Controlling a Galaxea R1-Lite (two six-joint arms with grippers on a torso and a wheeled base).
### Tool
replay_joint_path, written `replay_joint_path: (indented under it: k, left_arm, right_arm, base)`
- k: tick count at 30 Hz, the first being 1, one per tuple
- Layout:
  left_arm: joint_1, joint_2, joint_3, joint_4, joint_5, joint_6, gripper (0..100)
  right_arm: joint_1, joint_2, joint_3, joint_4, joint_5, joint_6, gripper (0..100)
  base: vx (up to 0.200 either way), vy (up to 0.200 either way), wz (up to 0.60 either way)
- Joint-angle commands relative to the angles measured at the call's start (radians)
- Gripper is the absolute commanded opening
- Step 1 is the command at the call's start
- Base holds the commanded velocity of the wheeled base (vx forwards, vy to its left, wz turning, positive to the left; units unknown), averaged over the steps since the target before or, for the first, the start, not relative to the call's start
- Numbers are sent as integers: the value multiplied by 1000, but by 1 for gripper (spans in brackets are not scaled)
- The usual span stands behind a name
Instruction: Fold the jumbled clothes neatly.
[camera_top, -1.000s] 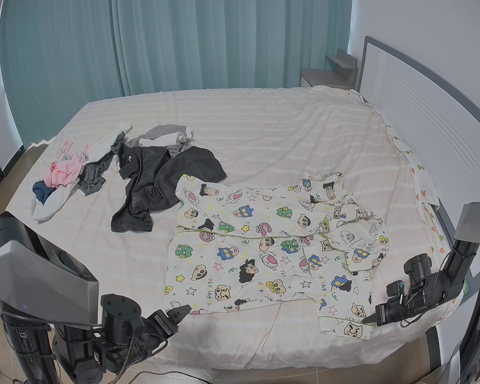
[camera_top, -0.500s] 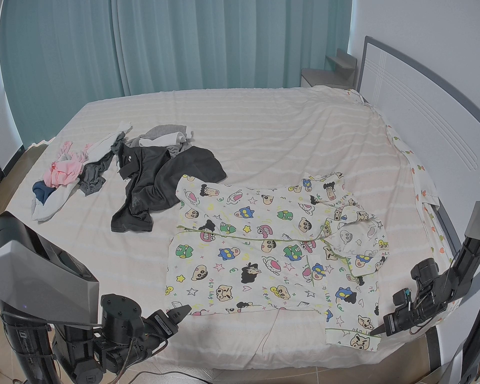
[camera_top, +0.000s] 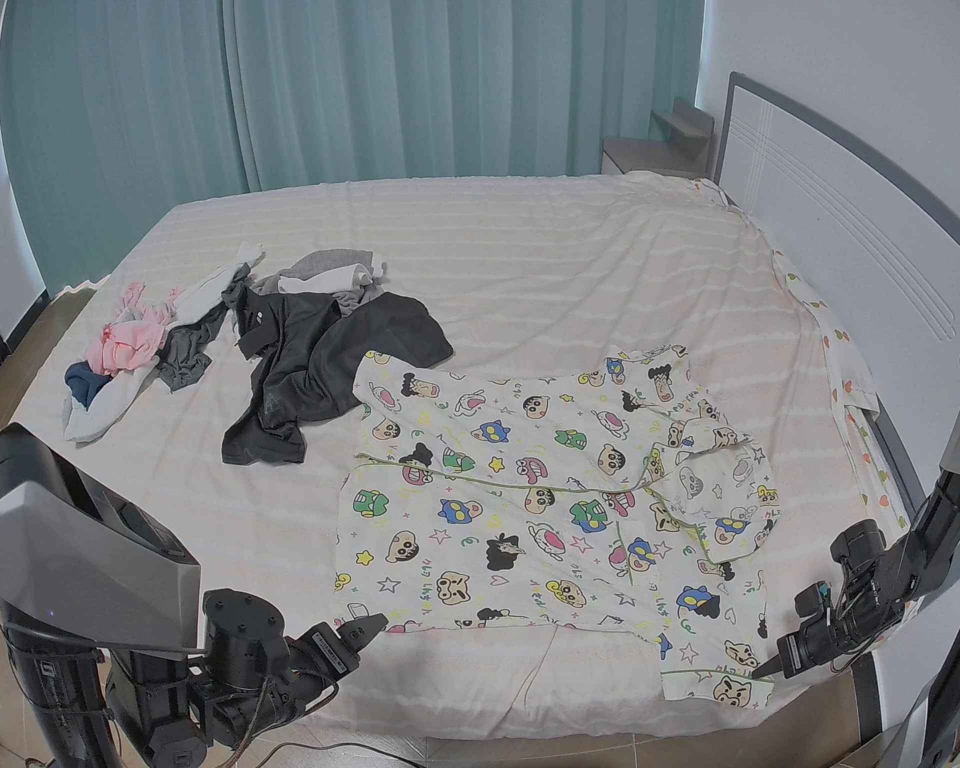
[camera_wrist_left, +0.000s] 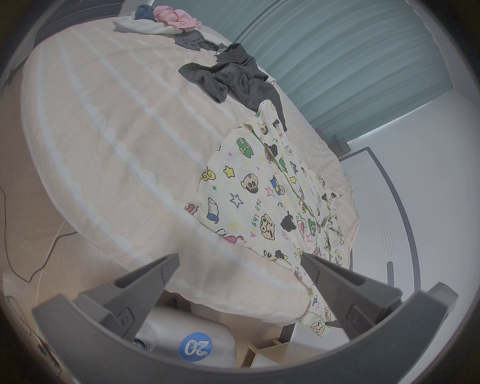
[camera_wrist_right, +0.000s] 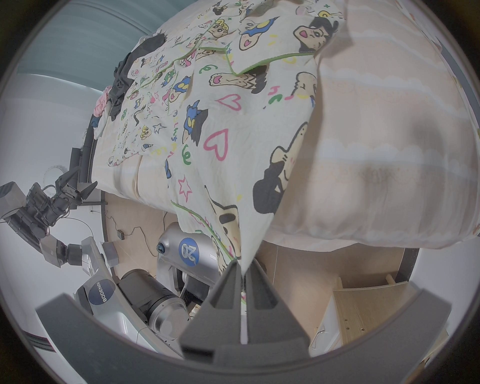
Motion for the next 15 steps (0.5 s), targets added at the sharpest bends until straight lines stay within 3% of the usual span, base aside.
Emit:
replay_joint_path:
  k: [1, 15]
  left_arm:
    - [-1, 4, 17, -18, -9, -1, 100]
    - [24, 153, -121, -18, -2, 5, 100]
  right_arm:
    - [-8, -11, 7, 3, -1, -1, 0]
    - [-5, -66, 33, -4, -12, 0, 0]
  base:
    - [0, 0, 0]
    - [0, 0, 0]
